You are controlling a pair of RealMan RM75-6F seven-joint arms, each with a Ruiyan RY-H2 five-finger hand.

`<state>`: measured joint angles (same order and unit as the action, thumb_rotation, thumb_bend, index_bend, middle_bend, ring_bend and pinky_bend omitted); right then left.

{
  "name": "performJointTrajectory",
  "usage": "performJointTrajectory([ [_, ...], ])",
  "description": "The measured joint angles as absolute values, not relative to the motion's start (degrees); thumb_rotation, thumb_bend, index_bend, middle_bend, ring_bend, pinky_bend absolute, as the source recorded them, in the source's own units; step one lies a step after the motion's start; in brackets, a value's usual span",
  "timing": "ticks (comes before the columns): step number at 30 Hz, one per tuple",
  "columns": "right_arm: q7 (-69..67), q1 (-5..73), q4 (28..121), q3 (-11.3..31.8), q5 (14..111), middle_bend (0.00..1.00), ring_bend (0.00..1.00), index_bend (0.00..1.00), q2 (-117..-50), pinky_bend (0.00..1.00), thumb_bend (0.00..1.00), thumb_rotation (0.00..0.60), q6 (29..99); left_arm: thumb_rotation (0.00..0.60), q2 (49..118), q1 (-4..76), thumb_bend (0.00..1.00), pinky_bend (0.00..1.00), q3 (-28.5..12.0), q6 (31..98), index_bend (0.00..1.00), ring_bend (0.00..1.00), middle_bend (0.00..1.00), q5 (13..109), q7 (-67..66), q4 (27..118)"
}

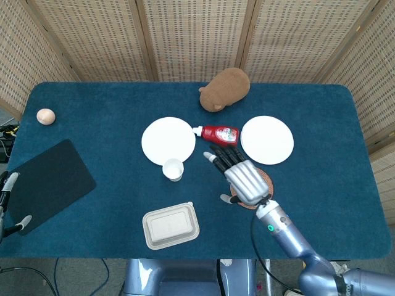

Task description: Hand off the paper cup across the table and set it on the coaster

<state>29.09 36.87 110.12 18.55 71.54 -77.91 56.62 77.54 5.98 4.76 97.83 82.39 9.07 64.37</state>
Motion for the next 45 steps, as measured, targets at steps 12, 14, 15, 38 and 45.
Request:
performJointTrajectory([
  [12,40.5,55.8,99.1,23.3,51.1,0.00,0.00,0.00,-93.0,0.00,0.02,0.600,50.9,0.600,77.8,4.9,0.07,0.00,2.1,95.3,0.00,0.00,0.00,82.6,13.9,61.8],
  [14,40.8,57.8,97.0,23.5,49.4,0.00,0.00,0.00,-94.5,0.00,0.02,0.600,50.4,0.600,77.8,4.8,0.07,0.00,1.8,94.7,0.00,0.00,0.00,82.7,14.4,61.4],
  [15,40.9,58.9,95.5,23.6,48.4,0.00,0.00,0.00,-95.4,0.00,0.02,0.600,50.1,0.600,77.8,4.8,0.07,0.00,1.7,94.4,0.00,0.00,0.00,82.7,14.7,61.2],
  [38,35.1,67.1,74.1,19.2,40.0,0.00,0.00,0.12,-103.5,0.00,0.02,0.600,43.5,0.600,78.5,4.9,0.07,0.00,-0.5,89.4,0.00,0.00,0.00,83.6,17.5,58.6],
  [45,33.2,67.6,72.4,18.2,40.1,0.00,0.00,0.12,-102.9,0.00,0.02,0.600,43.0,0.600,78.4,4.7,0.07,0.00,-0.9,89.3,0.00,0.00,0.00,84.2,16.8,59.2],
])
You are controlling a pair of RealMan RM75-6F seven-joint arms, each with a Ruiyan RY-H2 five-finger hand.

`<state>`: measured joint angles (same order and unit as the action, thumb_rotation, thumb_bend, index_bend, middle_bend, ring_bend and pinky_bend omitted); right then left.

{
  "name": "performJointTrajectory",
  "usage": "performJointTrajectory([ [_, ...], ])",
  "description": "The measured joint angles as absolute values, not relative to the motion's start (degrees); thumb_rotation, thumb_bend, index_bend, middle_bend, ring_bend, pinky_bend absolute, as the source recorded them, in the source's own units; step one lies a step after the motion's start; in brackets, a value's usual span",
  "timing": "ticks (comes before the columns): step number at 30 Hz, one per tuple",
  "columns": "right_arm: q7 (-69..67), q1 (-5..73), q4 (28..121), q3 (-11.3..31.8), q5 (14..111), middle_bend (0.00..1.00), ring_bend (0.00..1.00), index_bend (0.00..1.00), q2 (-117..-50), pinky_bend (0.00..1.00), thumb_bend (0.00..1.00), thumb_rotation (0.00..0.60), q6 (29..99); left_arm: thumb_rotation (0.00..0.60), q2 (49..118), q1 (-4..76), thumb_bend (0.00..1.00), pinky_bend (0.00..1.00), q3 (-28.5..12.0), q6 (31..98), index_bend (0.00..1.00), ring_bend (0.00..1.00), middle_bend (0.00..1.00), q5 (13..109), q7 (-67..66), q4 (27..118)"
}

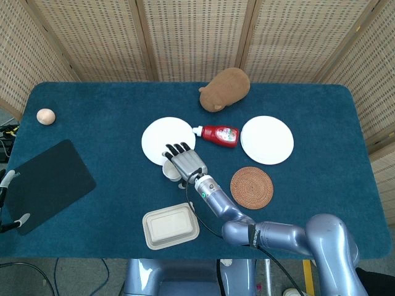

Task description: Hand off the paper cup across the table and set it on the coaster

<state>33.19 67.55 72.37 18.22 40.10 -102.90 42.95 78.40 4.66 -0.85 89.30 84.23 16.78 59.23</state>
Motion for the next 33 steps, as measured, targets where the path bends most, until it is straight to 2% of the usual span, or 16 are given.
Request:
performJointTrajectory([
  [9,32.3,68.0,70.8,16.6,39.7,0.00,0.00,0.25,-102.8,0.00,0.02,0.600,42.4,0.600,78.2,4.5,0.07,0.00,-1.4,89.0,0.00,0.00,0.00,84.6,17.2,59.3],
  [18,30.5,68.5,69.0,16.1,40.2,0.01,0.00,0.33,-103.4,0.00,0.02,0.600,41.8,0.600,78.1,4.3,0.07,0.00,-1.8,88.8,0.00,0.00,0.00,84.9,17.0,59.7],
  [33,30.3,69.0,70.4,15.7,40.1,0.04,0.00,0.39,-102.6,0.00,0.02,0.600,42.4,0.600,78.3,4.3,0.07,0.00,-2.1,87.9,0.00,0.00,0.00,85.1,17.4,59.3],
])
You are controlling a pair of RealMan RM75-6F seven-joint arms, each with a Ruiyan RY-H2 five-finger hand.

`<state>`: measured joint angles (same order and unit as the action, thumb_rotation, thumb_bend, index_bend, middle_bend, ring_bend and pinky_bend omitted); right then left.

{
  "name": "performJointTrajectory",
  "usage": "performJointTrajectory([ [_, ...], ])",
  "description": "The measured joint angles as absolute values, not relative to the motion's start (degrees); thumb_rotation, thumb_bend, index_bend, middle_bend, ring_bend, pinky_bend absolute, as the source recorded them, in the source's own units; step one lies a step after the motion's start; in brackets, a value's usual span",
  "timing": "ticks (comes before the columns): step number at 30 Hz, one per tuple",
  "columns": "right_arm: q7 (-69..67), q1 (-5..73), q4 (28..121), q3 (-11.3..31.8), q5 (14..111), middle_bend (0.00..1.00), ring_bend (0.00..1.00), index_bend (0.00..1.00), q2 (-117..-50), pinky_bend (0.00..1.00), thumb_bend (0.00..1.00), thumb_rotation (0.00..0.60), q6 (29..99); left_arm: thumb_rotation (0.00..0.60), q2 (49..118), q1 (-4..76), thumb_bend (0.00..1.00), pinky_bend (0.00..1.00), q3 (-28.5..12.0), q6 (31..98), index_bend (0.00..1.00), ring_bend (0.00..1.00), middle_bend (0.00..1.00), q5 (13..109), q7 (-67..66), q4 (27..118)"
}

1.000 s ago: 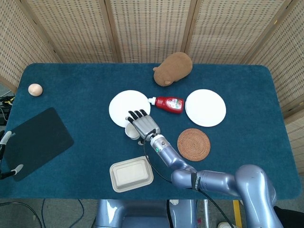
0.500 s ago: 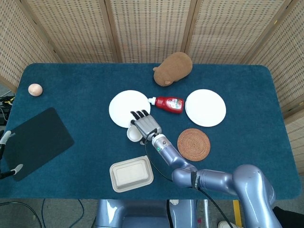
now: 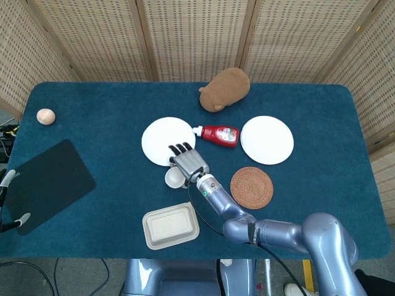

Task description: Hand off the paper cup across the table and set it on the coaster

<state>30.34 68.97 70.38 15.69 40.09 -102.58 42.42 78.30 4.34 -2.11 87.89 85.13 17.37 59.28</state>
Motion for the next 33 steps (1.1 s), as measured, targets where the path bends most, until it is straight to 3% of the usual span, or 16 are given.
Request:
performJointTrajectory([
  [17,35.8,67.6,82.5,13.7,34.6,0.05,0.00,0.38,-91.6,0.00,0.02,0.600,47.5,0.600,78.2,4.1,0.07,0.00,-2.3,88.7,0.00,0.00,0.00,85.9,16.6,59.8],
  [33,33.3,56.8,97.2,6.4,34.2,0.05,0.00,0.39,-76.6,0.00,0.02,0.600,54.9,0.600,77.7,3.7,0.07,0.00,-2.3,90.6,0.00,0.00,0.00,87.2,13.5,62.3],
])
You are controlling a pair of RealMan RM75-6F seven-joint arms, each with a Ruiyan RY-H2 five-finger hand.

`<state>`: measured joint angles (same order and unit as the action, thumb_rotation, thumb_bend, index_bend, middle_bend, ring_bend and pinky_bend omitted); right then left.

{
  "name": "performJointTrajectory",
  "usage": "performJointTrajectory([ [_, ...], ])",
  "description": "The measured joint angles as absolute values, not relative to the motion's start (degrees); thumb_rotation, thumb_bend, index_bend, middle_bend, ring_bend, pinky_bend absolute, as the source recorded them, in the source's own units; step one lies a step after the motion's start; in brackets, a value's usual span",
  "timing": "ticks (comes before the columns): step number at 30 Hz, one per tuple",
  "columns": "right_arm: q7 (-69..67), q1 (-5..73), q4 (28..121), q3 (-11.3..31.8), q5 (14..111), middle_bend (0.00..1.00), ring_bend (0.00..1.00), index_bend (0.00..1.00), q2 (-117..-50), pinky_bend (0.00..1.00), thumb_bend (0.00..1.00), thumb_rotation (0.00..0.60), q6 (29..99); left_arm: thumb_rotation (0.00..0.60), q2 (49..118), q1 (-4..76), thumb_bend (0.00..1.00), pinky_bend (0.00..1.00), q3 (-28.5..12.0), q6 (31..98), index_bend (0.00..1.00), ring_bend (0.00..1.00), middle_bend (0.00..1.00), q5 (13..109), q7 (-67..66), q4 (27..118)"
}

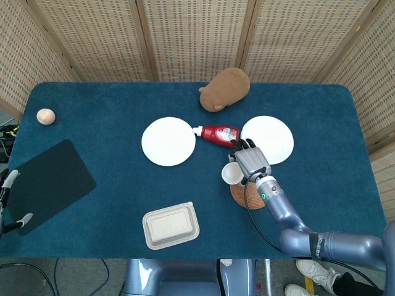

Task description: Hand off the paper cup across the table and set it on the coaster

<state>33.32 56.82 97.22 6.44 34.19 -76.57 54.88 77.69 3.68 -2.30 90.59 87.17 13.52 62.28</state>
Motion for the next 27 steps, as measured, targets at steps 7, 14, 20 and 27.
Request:
performJointTrajectory([
  [7,28.4,51.9,100.2,4.1,37.2,0.05,0.00,0.40,-71.9,0.00,0.02,0.600,55.3,0.600,77.4,3.6,0.07,0.00,-2.2,91.2,0.00,0.00,0.00,87.8,11.4,64.0],
  [14,24.3,49.1,100.9,3.6,40.8,0.05,0.00,0.40,-69.9,0.00,0.02,0.600,54.4,0.600,77.2,3.7,0.07,0.00,-2.1,91.2,0.00,0.00,0.00,88.2,9.5,65.4],
  [20,21.9,48.3,100.1,3.9,42.9,0.05,0.00,0.40,-70.3,0.00,0.02,0.600,52.6,0.600,77.1,3.8,0.07,0.00,-2.2,90.6,0.00,0.00,0.00,87.8,8.5,66.0],
  [27,19.3,47.5,98.7,4.4,44.0,0.05,0.00,0.40,-71.0,0.00,0.02,0.600,50.6,0.600,77.1,4.0,0.07,0.00,-2.2,90.5,0.00,0.00,0.00,88.1,7.9,66.4],
])
